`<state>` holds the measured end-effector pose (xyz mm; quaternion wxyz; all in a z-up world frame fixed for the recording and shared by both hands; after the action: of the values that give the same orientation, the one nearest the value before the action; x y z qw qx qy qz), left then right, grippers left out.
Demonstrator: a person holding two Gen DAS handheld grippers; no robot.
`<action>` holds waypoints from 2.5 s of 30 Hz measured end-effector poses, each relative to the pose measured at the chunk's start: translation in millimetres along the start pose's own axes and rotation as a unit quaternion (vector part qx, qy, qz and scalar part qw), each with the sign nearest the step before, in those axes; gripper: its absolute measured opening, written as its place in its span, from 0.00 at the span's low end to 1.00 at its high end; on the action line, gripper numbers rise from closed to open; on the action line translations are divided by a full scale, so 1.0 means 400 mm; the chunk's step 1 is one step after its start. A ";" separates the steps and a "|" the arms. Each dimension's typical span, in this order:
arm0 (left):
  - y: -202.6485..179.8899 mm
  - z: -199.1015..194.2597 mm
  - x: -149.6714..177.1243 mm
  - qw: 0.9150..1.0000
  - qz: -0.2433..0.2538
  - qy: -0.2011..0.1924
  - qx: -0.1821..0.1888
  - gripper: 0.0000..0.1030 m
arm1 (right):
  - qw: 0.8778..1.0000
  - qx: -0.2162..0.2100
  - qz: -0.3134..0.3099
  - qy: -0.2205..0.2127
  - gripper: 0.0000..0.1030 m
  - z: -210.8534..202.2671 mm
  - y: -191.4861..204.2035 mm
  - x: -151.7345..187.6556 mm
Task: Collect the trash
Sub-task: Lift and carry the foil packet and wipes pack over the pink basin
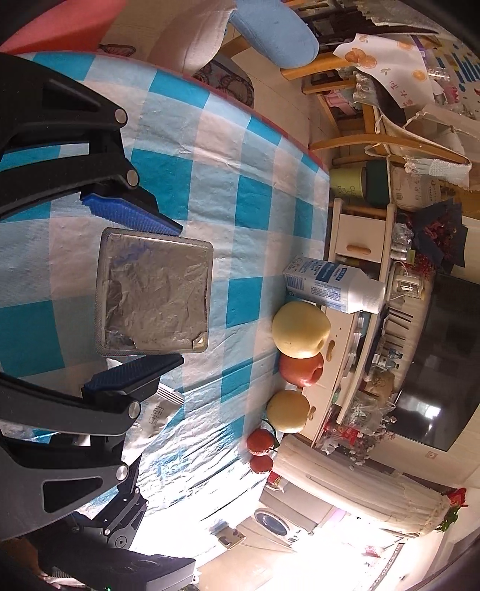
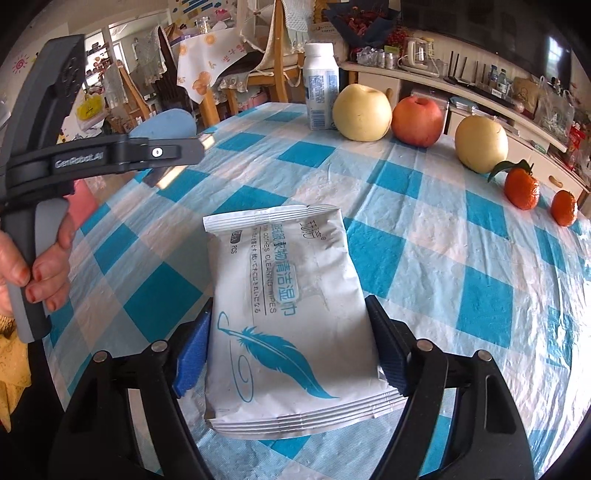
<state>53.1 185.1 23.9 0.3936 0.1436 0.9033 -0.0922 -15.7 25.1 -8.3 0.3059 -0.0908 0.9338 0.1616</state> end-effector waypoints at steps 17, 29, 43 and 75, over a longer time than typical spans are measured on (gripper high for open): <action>-0.021 -0.244 -0.009 0.992 0.038 -0.111 -0.037 0.62 | 0.999 0.013 -0.019 -0.047 0.75 -0.080 0.037 0.012; 0.027 -0.338 -0.007 0.986 0.046 -0.146 -0.070 0.62 | 0.998 0.034 -0.029 -0.049 0.75 -0.092 0.077 0.041; 0.188 -0.414 0.030 0.980 -0.009 -0.153 -0.123 0.62 | 0.996 0.030 -0.063 -0.053 0.75 -0.094 0.226 0.027; 0.626 -0.521 0.232 0.934 -0.202 -0.047 -0.292 0.62 | 0.958 -0.042 -0.281 -0.048 0.75 -0.003 0.837 -0.063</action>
<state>-66.6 496.5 82.2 0.4332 -0.1677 0.8808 0.0919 -86.2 338.3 90.1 0.3796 -0.3546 0.8471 0.1124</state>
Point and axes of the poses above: each gripper's, at about its wrist camera, not at the fingertips, and z roughly the way its jaws point, y to its left, x to its underside, the point moved 5 cm from there along z, roughly the way its jaws point, and after that the axes turned 13 degrees about z, right-handed, at the moved point
